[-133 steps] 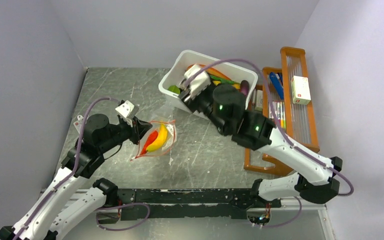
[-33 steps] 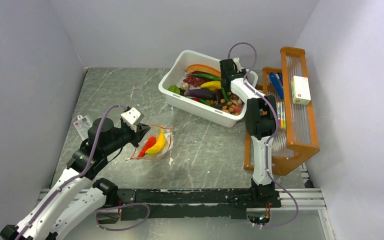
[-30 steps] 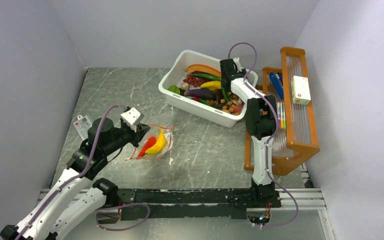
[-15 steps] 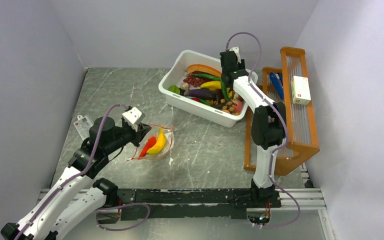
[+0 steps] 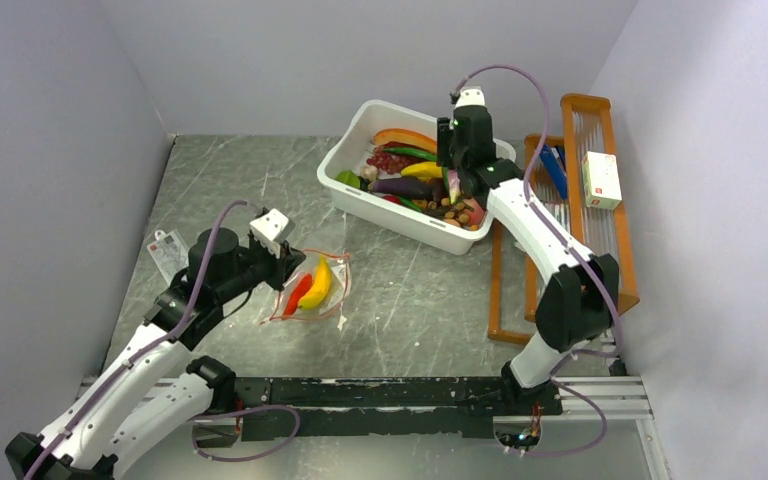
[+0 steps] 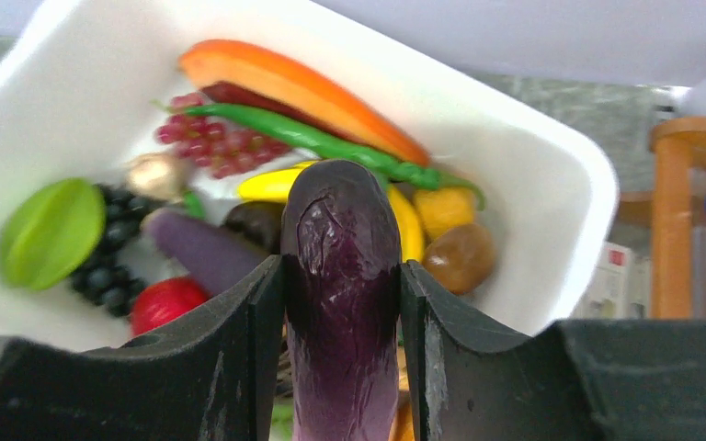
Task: Place the food in the zip-top bag and seal the zipper
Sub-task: Place the fake vegetable in the zipper food storage bag.
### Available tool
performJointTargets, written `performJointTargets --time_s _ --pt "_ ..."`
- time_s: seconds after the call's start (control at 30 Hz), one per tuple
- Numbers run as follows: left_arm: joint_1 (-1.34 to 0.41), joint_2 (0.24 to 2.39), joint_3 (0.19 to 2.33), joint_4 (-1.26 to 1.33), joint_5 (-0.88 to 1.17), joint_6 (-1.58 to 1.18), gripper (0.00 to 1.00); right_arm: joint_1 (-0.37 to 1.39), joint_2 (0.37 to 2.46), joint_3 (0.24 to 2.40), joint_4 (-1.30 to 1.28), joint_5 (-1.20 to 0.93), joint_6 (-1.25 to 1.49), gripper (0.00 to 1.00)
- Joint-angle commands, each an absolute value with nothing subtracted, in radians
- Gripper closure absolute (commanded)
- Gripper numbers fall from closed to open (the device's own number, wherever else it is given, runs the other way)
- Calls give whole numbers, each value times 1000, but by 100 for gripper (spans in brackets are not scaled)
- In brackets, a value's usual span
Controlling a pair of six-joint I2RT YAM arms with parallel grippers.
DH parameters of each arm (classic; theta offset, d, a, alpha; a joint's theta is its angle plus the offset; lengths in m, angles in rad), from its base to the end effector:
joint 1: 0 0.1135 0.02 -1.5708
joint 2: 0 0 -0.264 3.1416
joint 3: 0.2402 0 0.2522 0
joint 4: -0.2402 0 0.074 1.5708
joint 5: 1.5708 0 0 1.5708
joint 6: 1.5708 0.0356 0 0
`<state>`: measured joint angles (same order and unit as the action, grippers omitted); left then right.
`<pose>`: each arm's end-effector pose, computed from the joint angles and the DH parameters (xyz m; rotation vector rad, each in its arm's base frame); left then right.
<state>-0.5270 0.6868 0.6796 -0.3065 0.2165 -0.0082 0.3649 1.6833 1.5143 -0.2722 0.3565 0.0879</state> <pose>0.1385 -0.0894 0.3056 0.6361 1.8084 -0.5676 0.3765 0.1305 0.3479 -0.0492 1.9825 -0.0657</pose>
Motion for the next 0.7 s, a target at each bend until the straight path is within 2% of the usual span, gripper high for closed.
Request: performJointTargets --time_s 0.0,0.2,0.37,0.53,0.67 --pt "-523 724 739 -286 162 -71 93 374 1524 1388 -138 128 186 64" --pt "-523 816 822 -295 169 -249 93 481 1298 1074 259 -102 118 63" --pt "-523 849 845 -284 245 -393 93 566 1187 979 393 -223 91 61" --pt "-523 857 882 -297 242 -487 93 592 1106 815 753 -445 158 60" --pt "-523 873 933 -323 274 -524 93 671 1126 834 789 -512 156 59"
